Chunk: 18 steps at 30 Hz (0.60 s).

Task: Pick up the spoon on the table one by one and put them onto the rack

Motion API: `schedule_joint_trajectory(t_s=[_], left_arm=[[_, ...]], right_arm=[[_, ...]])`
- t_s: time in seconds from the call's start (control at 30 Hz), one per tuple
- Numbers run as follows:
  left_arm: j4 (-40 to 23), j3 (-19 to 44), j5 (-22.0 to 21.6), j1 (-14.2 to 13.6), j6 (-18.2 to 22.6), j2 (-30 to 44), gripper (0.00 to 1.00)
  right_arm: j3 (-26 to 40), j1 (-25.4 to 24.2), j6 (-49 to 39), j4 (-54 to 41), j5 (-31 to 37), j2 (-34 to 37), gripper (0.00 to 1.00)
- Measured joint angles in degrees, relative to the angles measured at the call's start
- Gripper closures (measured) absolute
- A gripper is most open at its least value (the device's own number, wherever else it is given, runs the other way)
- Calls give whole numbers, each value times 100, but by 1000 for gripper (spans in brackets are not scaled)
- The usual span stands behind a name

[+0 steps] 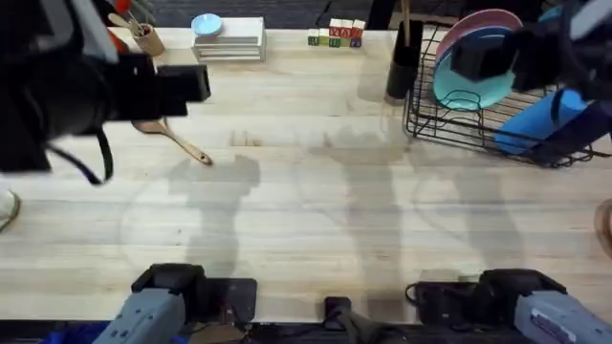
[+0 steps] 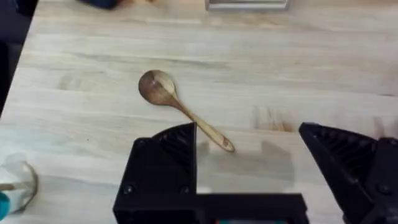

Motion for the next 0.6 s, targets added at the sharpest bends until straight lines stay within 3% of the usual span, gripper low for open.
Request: schedule_joint_trajectory(t_s=[0.13, 0.47, 0.6], left_arm=[[-629, 907, -10, 0, 0, 970, 7], [-813, 968, -166, 0, -46, 1352, 8], [-842, 968, -426, 158, -702, 1352, 8]], right_arm=[[1096, 0, -39, -769, -406, 949, 5], [1171, 0, -39, -792, -486, 1006, 6], [1171, 0, -39, -773, -488, 1008, 6]])
